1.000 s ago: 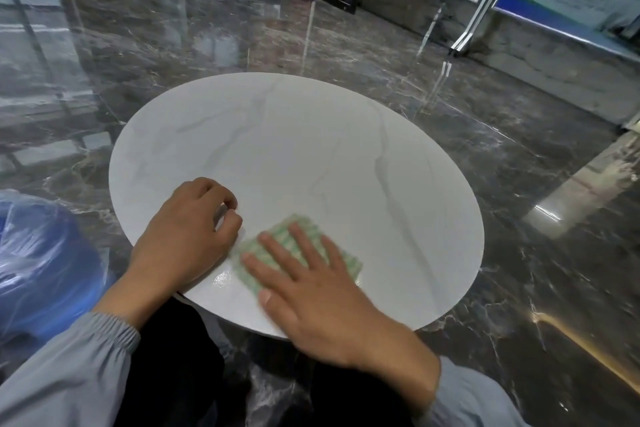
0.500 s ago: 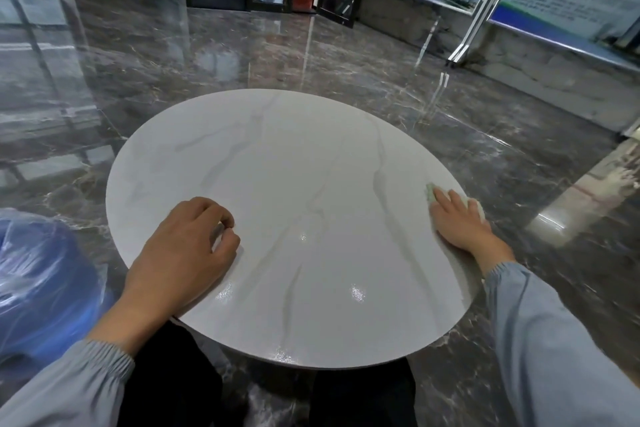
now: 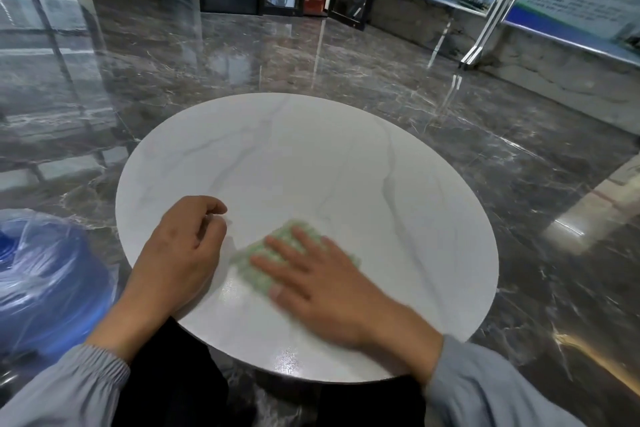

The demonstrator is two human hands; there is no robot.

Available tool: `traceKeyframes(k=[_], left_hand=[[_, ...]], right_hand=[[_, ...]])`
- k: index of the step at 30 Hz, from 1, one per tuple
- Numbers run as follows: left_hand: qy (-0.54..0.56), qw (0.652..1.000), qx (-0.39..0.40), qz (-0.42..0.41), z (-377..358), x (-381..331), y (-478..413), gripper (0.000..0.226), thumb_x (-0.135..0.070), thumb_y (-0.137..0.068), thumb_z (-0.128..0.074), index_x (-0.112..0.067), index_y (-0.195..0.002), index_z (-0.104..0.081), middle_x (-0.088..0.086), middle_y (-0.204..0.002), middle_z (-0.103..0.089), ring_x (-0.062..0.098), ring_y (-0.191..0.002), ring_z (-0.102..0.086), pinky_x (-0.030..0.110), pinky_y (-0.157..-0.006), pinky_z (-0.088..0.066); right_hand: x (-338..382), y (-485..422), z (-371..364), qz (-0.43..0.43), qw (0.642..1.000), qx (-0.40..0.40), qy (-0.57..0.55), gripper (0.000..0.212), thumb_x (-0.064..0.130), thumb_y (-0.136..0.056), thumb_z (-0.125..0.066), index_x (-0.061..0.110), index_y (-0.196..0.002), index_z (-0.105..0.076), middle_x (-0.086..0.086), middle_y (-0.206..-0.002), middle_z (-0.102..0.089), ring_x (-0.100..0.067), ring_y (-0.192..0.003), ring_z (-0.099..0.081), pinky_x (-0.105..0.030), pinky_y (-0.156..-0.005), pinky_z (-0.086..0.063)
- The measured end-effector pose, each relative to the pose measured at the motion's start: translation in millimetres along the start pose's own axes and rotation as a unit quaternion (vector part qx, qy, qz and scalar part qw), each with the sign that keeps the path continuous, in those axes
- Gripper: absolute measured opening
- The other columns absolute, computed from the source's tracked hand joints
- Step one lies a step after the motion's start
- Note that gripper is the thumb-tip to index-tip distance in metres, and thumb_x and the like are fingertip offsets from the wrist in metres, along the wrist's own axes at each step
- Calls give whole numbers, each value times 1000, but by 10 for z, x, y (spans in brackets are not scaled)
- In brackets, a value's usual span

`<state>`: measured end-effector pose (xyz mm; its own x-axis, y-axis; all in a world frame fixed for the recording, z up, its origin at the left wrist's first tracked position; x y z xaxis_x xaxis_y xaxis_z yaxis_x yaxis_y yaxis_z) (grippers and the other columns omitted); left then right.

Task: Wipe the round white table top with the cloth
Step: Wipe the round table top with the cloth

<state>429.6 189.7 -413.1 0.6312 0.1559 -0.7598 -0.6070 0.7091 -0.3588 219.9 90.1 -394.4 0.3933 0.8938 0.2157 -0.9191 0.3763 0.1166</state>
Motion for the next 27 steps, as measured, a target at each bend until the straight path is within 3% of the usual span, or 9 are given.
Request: traceKeyframes(k=[4, 6, 9, 11, 14, 17, 22, 24, 27], left_hand=[[-9, 1000, 15, -9, -16, 16, 6, 12, -19, -99, -61, -26, -108, -64, -12, -104, -62, 3, -95, -52, 26, -87, -38], [-9, 1000, 10, -8, -20, 21, 9, 12, -20, -98, -62, -27, -107, -65, -13, -104, -62, 2, -94, -53, 26, -86, -39], [-13, 1000, 10, -9, -35, 16, 15, 12, -19, -98, -62, -28, -106, -64, -14, -102, -62, 2, -93, -52, 26, -85, -38], [-18, 1000, 11, -11, -48, 12, 13, 13, -18, -98, -62, -29, -106, -62, -14, -102, -61, 2, -93, -50, 27, -86, -38], [-19, 1000, 6, -16, -47, 14, 9, 14, -19, -98, -60, -31, -106, -60, -15, -102, -59, -1, -92, -49, 25, -84, -38], [0, 1000, -3, -1, -32, 40, -2, 13, -19, -99, -59, -30, -106, -61, -17, -102, -61, -5, -97, -54, 12, -81, -37], [41, 999, -17, 5, 20, 60, -31, 18, -30, -97, -49, -28, -107, -64, -17, -108, -64, -10, -99, -55, 9, -84, -36], [47, 999, -13, 0, 41, 54, -30, 24, -32, -94, -45, -26, -107, -65, -18, -108, -64, -13, -102, -55, 3, -85, -35], [46, 999, -2, 9, 25, 60, -20, 23, -35, -93, -45, -30, -106, -64, -21, -109, -63, -10, -104, -55, 10, -86, -37]], right_hand=[[-1458, -28, 220, -211, 977, -21, 15, 51, 69, -99, 5, 63, -149, 14, 14, -172, 2, -23, -159, 4, -52, -125, -8], [-2228, 172, 332, -326, 944, -40, 21, 74, 82, -78, 22, 64, -150, 16, 14, -173, 5, -26, -159, 5, -60, -124, -10], [-2795, 405, 420, -455, 889, -47, -16, 66, 70, -92, 3, 58, -157, 8, 14, -173, 4, -24, -159, 8, -59, -125, -1], [-2739, 351, 471, -473, 880, -30, -12, 65, 61, -97, -4, 51, -160, 4, 14, -173, 7, -27, -159, 10, -60, -124, 3], [-2329, -71, 459, -413, 910, -24, -12, 57, 54, -104, -9, 55, -158, 11, 17, -171, 11, -29, -159, 12, -61, -123, 4], [-1439, -487, 206, -234, 970, -3, 66, 57, 57, -100, 1, 56, -154, 20, 13, -172, 10, -32, -159, 8, -62, -124, -1], [274, -245, -150, 45, 998, 19, 40, 53, 56, -108, -14, 55, -158, 4, 17, -172, 10, -21, -156, 25, -47, -119, 23], [324, -113, -88, 70, 997, 24, 4, 51, 56, -109, -17, 56, -158, -2, 20, -171, 9, -15, -155, 25, -41, -118, 25], [-236, -308, 0, 48, 998, -18, 31, 49, 52, -111, -20, 55, -158, -7, 18, -171, -4, -13, -158, 10, -34, -122, 17]])
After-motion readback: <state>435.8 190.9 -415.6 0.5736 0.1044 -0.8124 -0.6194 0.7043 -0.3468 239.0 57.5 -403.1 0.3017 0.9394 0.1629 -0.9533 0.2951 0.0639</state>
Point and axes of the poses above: each hand's wrist, its own y-axis away from the middle knuckle, its own z-axis out of the back of the hand, x = y × z, the point moved 1 cm from there along -y, towards the middle knuckle
